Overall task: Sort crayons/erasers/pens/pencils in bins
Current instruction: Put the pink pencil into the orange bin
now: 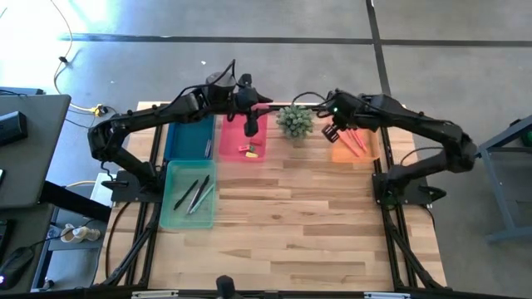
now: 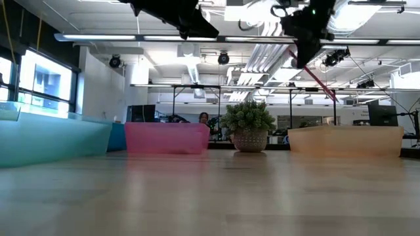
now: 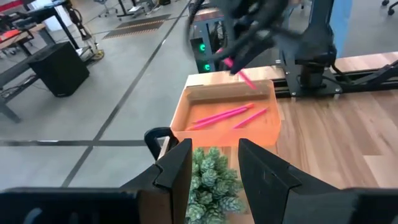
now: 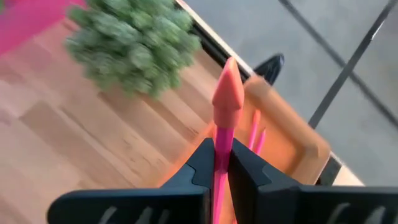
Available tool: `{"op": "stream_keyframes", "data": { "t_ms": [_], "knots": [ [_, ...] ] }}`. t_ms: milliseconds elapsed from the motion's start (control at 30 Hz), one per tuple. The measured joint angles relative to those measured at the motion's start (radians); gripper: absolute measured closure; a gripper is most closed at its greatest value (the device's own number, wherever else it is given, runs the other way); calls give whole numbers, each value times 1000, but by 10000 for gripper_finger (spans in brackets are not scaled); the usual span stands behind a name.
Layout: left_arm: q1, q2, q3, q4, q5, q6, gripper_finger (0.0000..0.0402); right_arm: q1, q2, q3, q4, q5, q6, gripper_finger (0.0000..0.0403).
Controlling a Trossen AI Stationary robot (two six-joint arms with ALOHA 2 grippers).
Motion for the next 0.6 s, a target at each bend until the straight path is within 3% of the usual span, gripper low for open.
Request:
{"op": "stream_keyframes", "data": {
  "t_ms": [333, 600],
  "knots": [
    [-8, 1, 0, 0, 0, -19, 284, -320, 40, -177, 119, -164, -110, 391],
    [-8, 1, 0, -7, 0, -65, 284, -449, 167, -195, 164, -195, -174, 391]
  ]
}}
